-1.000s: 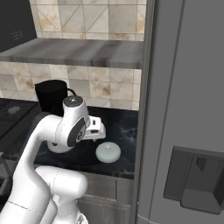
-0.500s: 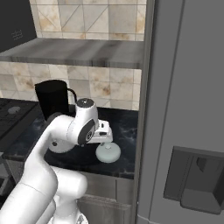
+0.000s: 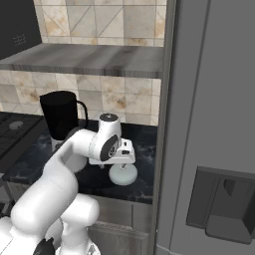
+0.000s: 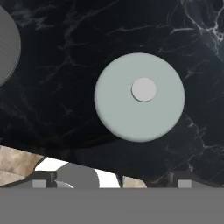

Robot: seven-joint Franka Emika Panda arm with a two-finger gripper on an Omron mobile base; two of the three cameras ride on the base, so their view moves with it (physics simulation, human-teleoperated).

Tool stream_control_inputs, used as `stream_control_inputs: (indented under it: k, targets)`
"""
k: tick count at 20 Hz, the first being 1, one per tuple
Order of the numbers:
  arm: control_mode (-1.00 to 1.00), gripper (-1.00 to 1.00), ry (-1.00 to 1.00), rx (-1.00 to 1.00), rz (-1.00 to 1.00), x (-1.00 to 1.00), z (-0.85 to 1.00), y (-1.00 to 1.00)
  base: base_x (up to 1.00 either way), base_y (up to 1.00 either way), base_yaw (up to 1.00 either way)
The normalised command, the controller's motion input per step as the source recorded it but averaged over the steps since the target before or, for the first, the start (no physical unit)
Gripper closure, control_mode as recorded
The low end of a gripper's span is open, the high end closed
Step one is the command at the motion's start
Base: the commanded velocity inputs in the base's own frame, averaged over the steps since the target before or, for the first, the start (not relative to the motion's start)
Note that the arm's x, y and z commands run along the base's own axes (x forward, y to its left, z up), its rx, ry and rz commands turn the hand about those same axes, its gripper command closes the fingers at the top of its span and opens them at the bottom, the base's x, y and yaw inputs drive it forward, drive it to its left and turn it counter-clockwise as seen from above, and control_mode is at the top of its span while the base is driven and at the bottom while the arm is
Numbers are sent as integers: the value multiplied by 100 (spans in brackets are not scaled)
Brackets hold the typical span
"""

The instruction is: Open the blender lid, put the pear in the blender, close the lid, and start the blender.

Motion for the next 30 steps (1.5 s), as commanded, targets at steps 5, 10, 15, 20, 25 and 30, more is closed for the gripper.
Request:
stream_control_inputs:
  k: [5,10,15,20,25,30]
  targets:
    - [-100,-100,11,0,0,50,-31,-5,0,0,0]
    - [-100,-100,7,0,0,36,-20,-11,0,0,0]
    - [-100,-100,4,0,0,18,-22,-11,0,0,0]
    - [-100,-100,6,0,0,14,-33,-1,0,0,0]
    - [-100,-100,6,0,0,23,-31,0,0,0,0]
    - [-100,-100,1,0,0,20,-14,0,0,0,0]
